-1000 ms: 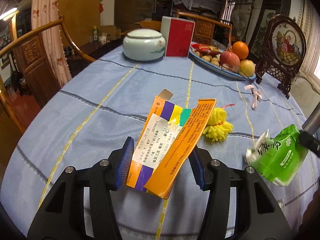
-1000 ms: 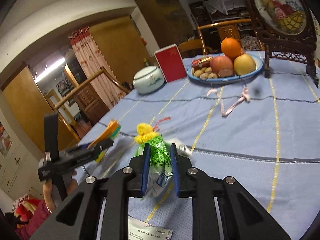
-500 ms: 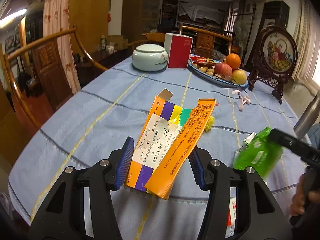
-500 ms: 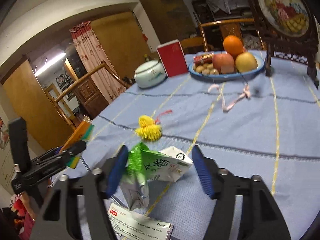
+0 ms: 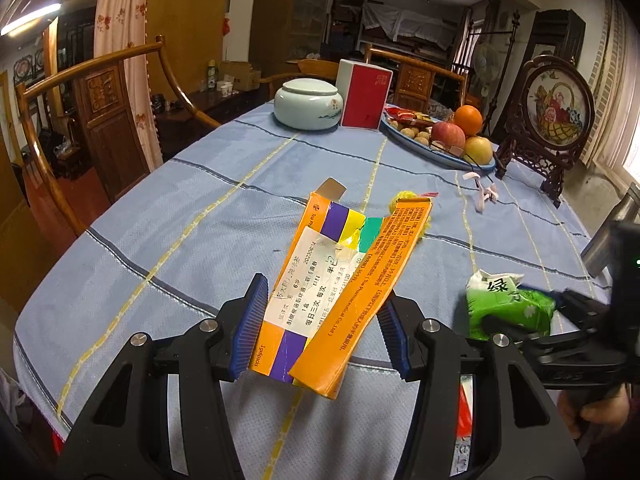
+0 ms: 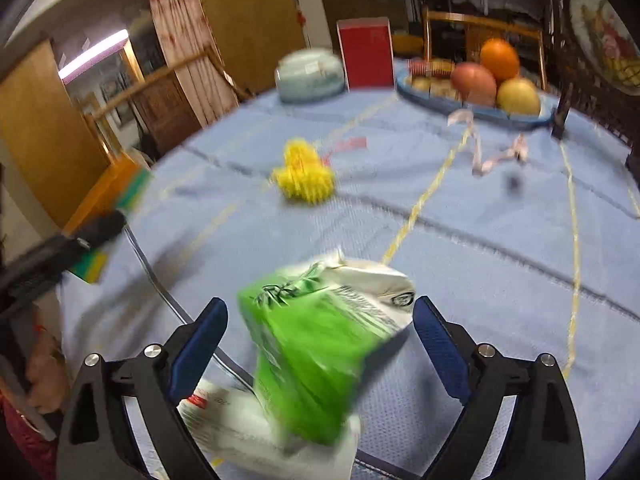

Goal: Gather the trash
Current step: 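Grasp the orange ticket strips with the left tool while the right tool grasps the green carton, then carry the tickets and green carton to the wastebasket and release them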

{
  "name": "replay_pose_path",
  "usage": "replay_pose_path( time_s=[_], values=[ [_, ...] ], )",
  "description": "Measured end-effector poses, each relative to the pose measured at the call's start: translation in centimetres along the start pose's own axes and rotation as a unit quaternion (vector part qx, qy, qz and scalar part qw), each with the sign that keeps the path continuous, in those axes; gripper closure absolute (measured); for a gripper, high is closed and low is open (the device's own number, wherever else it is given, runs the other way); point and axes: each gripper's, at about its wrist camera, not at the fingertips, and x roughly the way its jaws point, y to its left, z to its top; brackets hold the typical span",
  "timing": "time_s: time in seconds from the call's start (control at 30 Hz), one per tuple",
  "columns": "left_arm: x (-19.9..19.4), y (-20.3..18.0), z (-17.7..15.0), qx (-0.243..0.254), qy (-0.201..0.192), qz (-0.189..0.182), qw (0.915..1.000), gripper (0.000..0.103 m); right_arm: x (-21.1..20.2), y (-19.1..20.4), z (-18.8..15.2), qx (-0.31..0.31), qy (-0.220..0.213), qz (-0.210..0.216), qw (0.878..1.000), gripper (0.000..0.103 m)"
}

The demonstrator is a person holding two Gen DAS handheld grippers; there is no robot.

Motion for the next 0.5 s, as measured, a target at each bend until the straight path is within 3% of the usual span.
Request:
replay_pose_path(
  time_s=[0.07, 0.13, 0.17, 0.27, 0.5],
  values=[
    [-0.1, -0.1, -0.1, 0.001, 0.0, 0.0, 1.0, 0.049, -0.2, -0.3, -0.1, 0.003, -0.006, 0.019, 1.0, 0.015],
    [-0.4, -0.3, -0.4, 0.005, -0.001, 0.005, 1.0, 0.05, -1.8, 0.0, 0.0, 0.001, -0.039, 0.034, 0.999, 0.019],
    [-0.6, -0.2, -0.5, 0.006, -0.003, 0.008, 0.9999, 0.05, -2.6, 0.2, 0.2, -0.003, -0.054, 0.037, 0.998, 0.028],
    [-1.5, 0.2, -0.7, 0.006, -0.009, 0.017, 0.9998, 0.05, -4.7, 0.1, 0.5, 0.002, -0.094, 0.046, 0.995, 0.028],
    [-4.3, 2.2, -0.9, -0.012, -0.028, 0.038, 0.9988, 0.05, -6.1, -0.5, 0.5, 0.02, -0.11, 0.048, 0.993, 0.028]
  ],
)
